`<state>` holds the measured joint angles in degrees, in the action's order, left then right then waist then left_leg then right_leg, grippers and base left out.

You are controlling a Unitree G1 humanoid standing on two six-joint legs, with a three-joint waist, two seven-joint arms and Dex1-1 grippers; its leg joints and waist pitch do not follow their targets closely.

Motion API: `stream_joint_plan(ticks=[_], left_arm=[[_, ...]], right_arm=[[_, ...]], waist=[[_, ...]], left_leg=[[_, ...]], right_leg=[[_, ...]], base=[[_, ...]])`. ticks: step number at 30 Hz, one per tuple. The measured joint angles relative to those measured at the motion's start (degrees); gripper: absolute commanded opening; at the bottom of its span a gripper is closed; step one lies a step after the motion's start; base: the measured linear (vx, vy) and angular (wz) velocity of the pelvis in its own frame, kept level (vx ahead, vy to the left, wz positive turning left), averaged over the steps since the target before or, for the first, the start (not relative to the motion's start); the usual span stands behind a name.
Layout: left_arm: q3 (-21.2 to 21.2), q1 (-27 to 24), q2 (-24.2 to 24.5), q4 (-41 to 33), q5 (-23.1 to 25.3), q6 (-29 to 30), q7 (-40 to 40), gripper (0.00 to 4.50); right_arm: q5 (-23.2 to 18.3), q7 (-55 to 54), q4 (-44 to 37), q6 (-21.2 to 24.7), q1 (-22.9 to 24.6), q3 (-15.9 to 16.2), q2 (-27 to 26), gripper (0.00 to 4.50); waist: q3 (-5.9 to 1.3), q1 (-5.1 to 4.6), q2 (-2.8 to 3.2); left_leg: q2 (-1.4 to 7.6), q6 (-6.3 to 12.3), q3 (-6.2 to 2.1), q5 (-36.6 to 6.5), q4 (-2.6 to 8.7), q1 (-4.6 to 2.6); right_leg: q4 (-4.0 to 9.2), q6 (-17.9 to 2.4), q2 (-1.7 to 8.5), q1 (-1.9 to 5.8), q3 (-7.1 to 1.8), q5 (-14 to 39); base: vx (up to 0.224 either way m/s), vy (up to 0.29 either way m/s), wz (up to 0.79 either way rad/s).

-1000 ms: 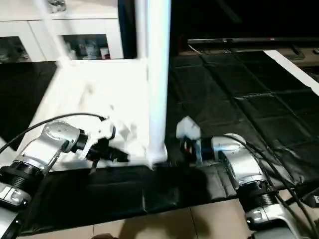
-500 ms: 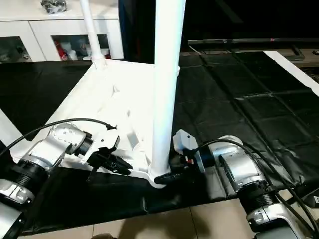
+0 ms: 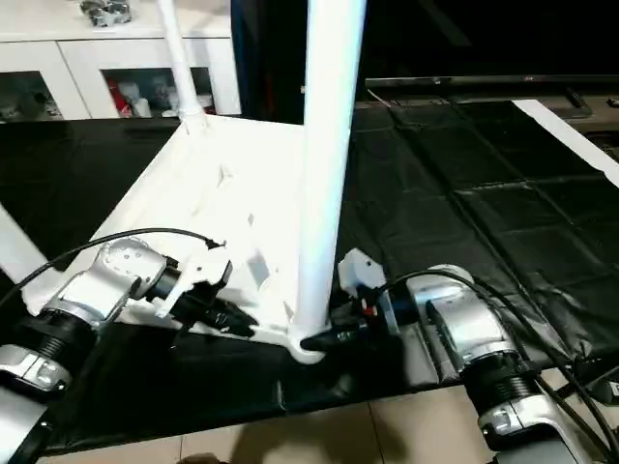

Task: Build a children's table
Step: Rotate leg to tighten

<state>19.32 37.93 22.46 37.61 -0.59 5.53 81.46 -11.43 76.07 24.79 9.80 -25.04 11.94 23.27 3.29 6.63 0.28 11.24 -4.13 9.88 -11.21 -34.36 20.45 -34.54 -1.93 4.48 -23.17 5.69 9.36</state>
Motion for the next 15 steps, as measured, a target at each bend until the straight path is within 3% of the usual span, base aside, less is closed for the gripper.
stream_joint_plan(ticks=[5, 9, 15], left_arm=[[-3.31, 0.00, -2.80, -0.38, 0.07, 6.64, -9.28, 0.00], [-6.18, -1.33, -5.76, -4.88, 0.35, 15.13, -18.78, 0.00], [-8.33, -3.60, -9.75, -10.58, 0.86, 21.88, -28.27, 0.00]], right_arm=[[0.61, -14.79, 0.20, 2.71, 0.62, -4.77, -4.66, 2.64], [2.36, -28.48, 1.60, 4.74, -0.87, -8.14, -10.70, 2.64], [5.04, -39.52, 4.74, 6.10, -4.60, -9.50, -15.09, 2.64]], waist=[[0.01, -2.29, 0.02], [0.01, -4.00, 0.04], [0.01, -4.48, 0.05]], left_leg=[[0.00, -0.04, 0.02, 0.00, 0.03, 0.03], [0.05, -0.05, 0.02, 0.00, 0.23, 0.08], [0.06, -0.04, 0.03, 0.00, 0.25, 0.05]], right_leg=[[0.02, 0.03, -0.04, -0.02, -0.03, -0.02], [0.02, 0.02, -0.15, -0.10, -0.03, 0.04], [0.11, 0.00, -0.16, -0.13, -0.02, 0.06]], base=[[0.000, 0.000, 0.00], [0.000, 0.000, 0.00], [0.000, 0.000, 0.00]])
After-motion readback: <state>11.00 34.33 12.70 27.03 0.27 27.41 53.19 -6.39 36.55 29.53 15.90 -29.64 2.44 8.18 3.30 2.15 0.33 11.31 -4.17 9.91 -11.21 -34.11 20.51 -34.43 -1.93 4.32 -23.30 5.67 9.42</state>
